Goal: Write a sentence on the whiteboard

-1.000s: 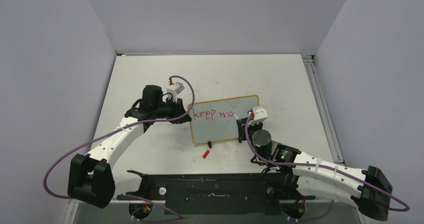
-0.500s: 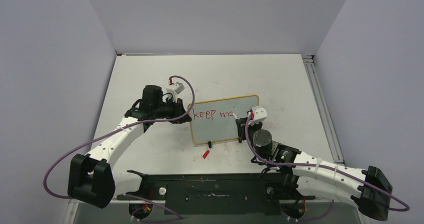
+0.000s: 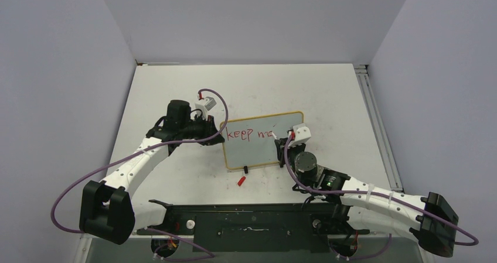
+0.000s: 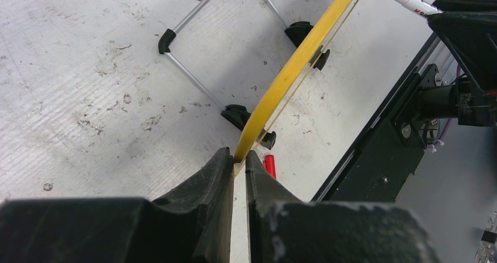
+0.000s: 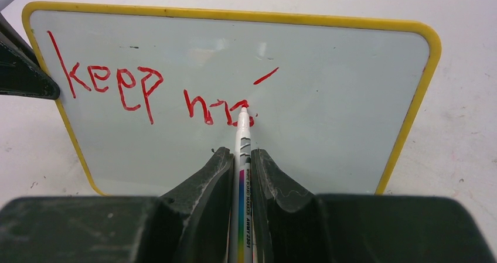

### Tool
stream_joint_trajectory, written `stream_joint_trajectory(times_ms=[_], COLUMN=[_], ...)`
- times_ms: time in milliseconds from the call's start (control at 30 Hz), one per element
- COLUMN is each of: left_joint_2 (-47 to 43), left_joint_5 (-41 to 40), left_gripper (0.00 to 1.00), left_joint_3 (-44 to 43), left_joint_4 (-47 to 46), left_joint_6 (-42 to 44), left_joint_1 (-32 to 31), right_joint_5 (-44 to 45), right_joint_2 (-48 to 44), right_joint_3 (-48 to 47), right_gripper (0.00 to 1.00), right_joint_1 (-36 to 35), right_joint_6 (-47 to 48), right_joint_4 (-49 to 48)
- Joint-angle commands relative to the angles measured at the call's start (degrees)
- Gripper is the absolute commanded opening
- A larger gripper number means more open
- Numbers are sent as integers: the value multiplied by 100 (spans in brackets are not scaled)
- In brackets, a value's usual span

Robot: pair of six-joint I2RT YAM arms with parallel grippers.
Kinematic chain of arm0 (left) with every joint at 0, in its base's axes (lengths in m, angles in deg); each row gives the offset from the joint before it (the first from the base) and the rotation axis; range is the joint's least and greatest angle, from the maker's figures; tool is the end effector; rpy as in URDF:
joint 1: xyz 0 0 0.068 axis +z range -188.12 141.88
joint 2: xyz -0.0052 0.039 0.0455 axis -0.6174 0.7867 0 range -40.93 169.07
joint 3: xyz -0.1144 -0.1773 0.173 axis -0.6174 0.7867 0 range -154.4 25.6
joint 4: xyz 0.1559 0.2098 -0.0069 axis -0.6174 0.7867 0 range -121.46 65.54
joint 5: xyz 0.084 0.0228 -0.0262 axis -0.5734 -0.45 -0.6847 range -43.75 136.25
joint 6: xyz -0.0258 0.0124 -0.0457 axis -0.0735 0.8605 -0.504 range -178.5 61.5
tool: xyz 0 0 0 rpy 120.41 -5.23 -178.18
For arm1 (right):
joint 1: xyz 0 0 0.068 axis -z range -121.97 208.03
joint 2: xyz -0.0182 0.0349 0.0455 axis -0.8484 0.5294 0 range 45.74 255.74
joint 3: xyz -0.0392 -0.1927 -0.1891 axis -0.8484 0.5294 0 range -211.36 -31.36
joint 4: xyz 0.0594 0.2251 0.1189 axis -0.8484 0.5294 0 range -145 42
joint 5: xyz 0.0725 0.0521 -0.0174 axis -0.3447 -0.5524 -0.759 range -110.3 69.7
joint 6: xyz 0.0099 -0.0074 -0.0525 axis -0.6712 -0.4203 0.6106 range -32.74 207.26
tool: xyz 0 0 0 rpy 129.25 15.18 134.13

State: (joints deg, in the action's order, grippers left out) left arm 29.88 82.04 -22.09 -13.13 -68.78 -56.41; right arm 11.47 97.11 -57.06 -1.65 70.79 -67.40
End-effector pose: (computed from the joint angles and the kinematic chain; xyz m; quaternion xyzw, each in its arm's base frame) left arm 0.2395 -0.1012 0.2538 0.1866 0.8565 -0.3680 0.3100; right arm 0.1188 0.1662 0.2437 -0.1197 0.7637 0.1992 0.6023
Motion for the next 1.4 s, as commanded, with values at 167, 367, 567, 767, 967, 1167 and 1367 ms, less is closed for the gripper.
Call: stream_joint_trajectory(times_ms=[167,367,567,767,967,1167,1367], left_joint_2=[-162,-167,-172,-174,-166,-164,-159], left_joint_5=[70,72,75,76,77,78,81], left_gripper=[0,0,0,0,0,0,0], left_joint_3=[-171,-171,-170,-170,-166,-171,-171], left_joint_4=[-79,-78,-75,-80,-80,-80,-82], left_joint_6=[-45,-51,-53,-53,-53,-53,-53], left_joint_1=[-18,-20,-17,-18,-17,-17,-17], right_joint_5=[270,299,332,295,174,130,119], right_joint_2=[-38,-77,-207,-235,-172,-142,-126], right_joint_3=[-102,-44,42,89,117,171,171], right_gripper=[5,5,5,5,5,5,5], right_joint_1=[-32,-31,-34,-40,-41,-52,-61], right_joint_6=[56,-10,-143,-220,-263,-295,-271], right_joint_4=[-251,-96,48,128,120,43,-5])
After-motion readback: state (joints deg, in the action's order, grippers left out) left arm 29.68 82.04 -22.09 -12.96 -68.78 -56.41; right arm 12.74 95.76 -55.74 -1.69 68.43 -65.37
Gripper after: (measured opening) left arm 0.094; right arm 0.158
